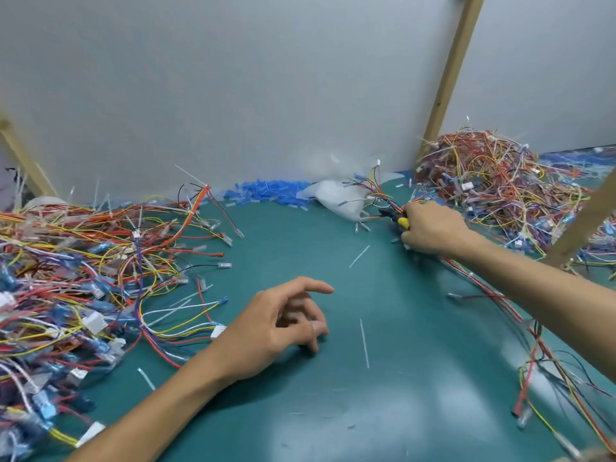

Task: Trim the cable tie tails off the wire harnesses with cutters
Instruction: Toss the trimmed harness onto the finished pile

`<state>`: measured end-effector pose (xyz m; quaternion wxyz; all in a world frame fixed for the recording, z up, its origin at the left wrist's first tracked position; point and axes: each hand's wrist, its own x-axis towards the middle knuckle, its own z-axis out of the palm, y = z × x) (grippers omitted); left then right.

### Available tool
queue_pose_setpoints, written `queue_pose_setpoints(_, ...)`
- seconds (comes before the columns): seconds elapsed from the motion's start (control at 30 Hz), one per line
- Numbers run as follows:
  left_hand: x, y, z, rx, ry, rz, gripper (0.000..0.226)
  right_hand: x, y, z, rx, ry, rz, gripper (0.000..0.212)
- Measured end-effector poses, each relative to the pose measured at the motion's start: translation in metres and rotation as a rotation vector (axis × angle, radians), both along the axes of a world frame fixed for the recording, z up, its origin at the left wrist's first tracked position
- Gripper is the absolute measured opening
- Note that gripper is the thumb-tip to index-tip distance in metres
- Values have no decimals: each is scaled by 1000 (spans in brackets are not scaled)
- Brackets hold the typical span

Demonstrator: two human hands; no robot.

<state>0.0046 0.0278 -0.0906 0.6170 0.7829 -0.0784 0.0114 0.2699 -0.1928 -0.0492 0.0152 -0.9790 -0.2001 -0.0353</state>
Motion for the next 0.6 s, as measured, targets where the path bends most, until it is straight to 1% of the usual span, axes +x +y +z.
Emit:
queue_pose_setpoints(0.03,0,0,0,8,2,-1,39,1,2,2,21,4,8,20)
queue_pose_setpoints(0.1,-1,-1,1,9,5,1,38,4,4,10,130,50,-11,19)
queue_pose_setpoints(0.17,-2,-1,1,0,4,2,37,6,4,21,278,45,-24,24)
queue_pose_setpoints(0.23,-2,0,1,8,-6,-6,36,6,4,33,418,-42,10,31)
queue_pose_setpoints(0.33,0,0,1,22,-15,-4,37,4,3,56,595,-174,82,32)
queue_pose_setpoints(0.5,0,0,0,-2,-12,3,39,1,-1,81,928,-273,189,29)
queue_pose_setpoints(0.57,0,-1,0,-5,-12,4,40,2,4,75,993,-256,200,28)
queue_pose_setpoints(0.6,0,-1,0,-4,-12,4,41,4,7,69,964,-223,198,25)
